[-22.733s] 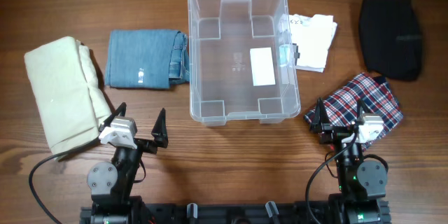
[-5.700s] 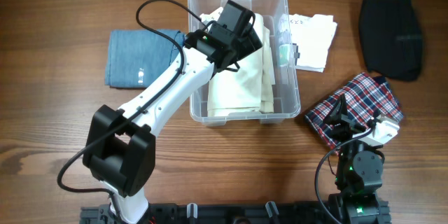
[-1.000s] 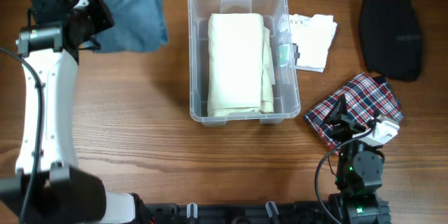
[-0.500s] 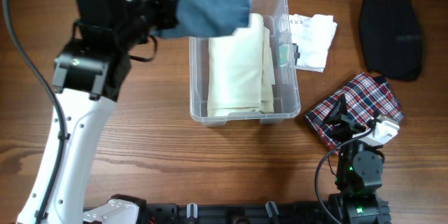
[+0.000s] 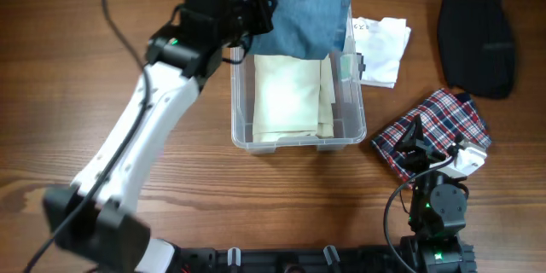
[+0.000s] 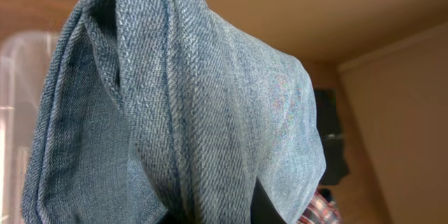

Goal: Pack container
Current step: 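Lift the blue denim with the left gripper and carry it over the box, then lay the denim into the box on the cream cloth, release it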

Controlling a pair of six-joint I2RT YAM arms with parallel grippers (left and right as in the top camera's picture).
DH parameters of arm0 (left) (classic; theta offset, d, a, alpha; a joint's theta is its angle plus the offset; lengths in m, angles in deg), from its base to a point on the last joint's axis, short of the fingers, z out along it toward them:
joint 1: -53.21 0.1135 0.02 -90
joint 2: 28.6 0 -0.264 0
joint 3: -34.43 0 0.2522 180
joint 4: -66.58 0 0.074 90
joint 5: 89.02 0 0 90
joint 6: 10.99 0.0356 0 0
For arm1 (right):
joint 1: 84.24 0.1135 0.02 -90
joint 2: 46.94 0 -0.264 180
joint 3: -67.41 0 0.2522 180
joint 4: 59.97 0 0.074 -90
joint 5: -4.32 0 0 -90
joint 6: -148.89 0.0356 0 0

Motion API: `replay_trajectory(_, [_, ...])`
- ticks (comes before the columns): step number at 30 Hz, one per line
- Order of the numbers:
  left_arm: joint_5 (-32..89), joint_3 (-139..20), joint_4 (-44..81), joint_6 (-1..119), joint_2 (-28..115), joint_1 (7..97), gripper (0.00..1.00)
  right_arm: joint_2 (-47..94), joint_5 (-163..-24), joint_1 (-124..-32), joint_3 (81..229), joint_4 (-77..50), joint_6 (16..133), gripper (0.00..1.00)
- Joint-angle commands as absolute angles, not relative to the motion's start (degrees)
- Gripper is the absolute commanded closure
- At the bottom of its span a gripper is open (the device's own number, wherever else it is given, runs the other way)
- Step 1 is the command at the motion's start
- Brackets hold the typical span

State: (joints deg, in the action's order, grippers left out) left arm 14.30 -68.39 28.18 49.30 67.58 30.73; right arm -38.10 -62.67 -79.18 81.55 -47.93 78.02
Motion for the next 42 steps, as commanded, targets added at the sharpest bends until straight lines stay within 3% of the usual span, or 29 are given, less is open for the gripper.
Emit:
replay_trajectory(1, [13.99,-69.33,32.2,47.0,72.04,30.55,0.96,-37.77,-62.13,-79.38,81.48,-48.13,76.97,0.0])
replay_trajectory(10, [11.35,-69.33,33.95,47.03,81.39,30.55,0.96,-37.77,-62.13,-79.38,81.48,-48.13,76.95,0.0])
replay_trajectory(12, [8.81,-69.33,33.75,47.07,82.27,30.55,0.92,-37.77,-62.1,-79.38,81.48,-48.13,76.97,0.0])
replay_trajectory(15, [6.34,-69.33,33.03,47.27,82.42,30.55,0.74,-37.77,-62.13,-79.38,81.48,-48.13,77.0,0.0])
replay_trajectory(17, [5.05,-69.33,32.61,47.35,82.42,30.55,0.34,-37.77,-62.13,-79.38,81.48,-48.13,76.97,0.0])
replay_trajectory(19, [4.92,-69.33,32.46,49.43,82.42,30.55,0.11,-37.77,-62.13,-79.38,81.48,-48.13,76.95,0.0])
replay_trajectory(21, [4.92,-69.33,32.48,50.43,82.42,30.55,0.04,-37.77,-62.13,-79.38,81.48,-48.13,76.95,0.0])
replay_trajectory(42, [-1.9,-69.35,31.02,52.03,70.64,31.1,0.07,-37.77,-62.1,-79.38,81.48,-48.13,76.97,0.0])
